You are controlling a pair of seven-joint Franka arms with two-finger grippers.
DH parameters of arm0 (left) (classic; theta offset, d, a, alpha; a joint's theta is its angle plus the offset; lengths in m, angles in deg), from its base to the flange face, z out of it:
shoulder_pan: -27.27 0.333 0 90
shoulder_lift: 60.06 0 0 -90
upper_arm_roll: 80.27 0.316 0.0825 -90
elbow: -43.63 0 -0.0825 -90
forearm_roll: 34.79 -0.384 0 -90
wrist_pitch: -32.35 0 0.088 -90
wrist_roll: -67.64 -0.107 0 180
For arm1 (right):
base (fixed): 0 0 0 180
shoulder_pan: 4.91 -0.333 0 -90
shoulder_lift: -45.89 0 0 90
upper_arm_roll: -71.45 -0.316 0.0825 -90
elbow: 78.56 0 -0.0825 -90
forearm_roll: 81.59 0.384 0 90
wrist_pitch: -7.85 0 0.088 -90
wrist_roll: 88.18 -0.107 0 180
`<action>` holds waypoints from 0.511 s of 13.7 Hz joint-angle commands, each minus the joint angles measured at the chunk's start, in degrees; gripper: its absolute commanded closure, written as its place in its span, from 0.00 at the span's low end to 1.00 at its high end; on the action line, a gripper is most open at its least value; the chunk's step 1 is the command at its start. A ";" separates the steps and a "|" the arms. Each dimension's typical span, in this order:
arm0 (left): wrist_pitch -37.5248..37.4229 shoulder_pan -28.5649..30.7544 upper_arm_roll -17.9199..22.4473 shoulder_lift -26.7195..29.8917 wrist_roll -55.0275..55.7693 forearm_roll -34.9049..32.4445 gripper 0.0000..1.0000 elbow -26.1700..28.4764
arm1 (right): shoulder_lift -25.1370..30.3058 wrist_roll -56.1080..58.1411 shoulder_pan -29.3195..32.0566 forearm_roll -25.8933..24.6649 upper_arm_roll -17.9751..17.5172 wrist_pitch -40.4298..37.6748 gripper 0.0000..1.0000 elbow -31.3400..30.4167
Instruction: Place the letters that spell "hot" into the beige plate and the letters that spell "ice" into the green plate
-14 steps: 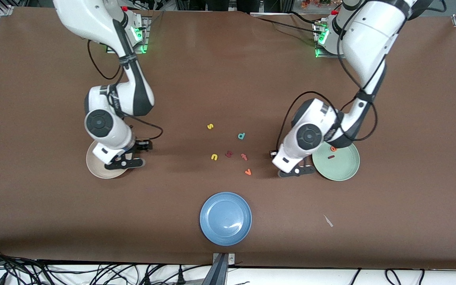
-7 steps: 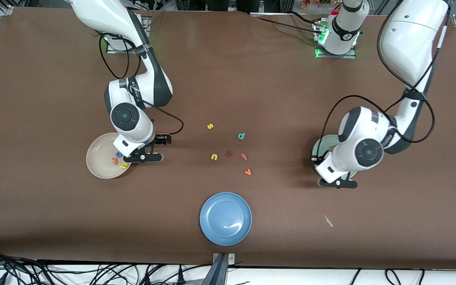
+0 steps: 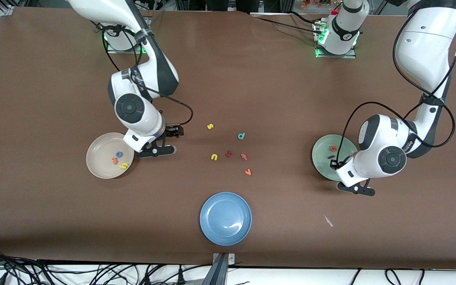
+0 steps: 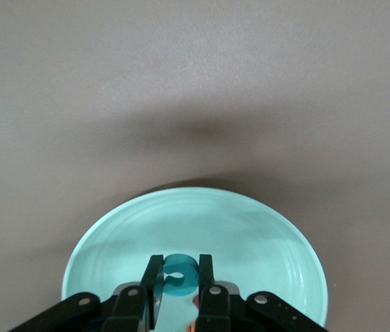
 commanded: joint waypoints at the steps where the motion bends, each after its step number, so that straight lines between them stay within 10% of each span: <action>1: 2.51 0.34 -0.69 -1.62 -1.04 -1.97 0.85 0.24 | 2.86 1.43 14.12 0.34 -9.21 -2.92 0.00 -0.32; 2: 2.61 0.34 -0.69 -1.62 -1.12 -2.32 0.75 0.24 | 3.57 1.43 16.68 0.51 -9.93 -3.45 0.00 -0.06; 3: 2.52 0.34 -0.69 -1.53 -1.04 -2.24 0.14 0.15 | 4.18 0.91 17.84 -0.01 -9.94 -2.50 0.00 -0.14; 4: 2.26 0.34 -0.69 -1.27 -1.04 -2.24 0.00 0.15 | 4.54 1.34 19.16 -0.19 -9.94 -2.58 0.00 0.73; 7: 1.56 0.51 -0.87 0.13 -0.77 -2.15 0.00 -0.02 | 7.51 1.35 19.43 -4.39 -9.24 -6.77 0.00 1.70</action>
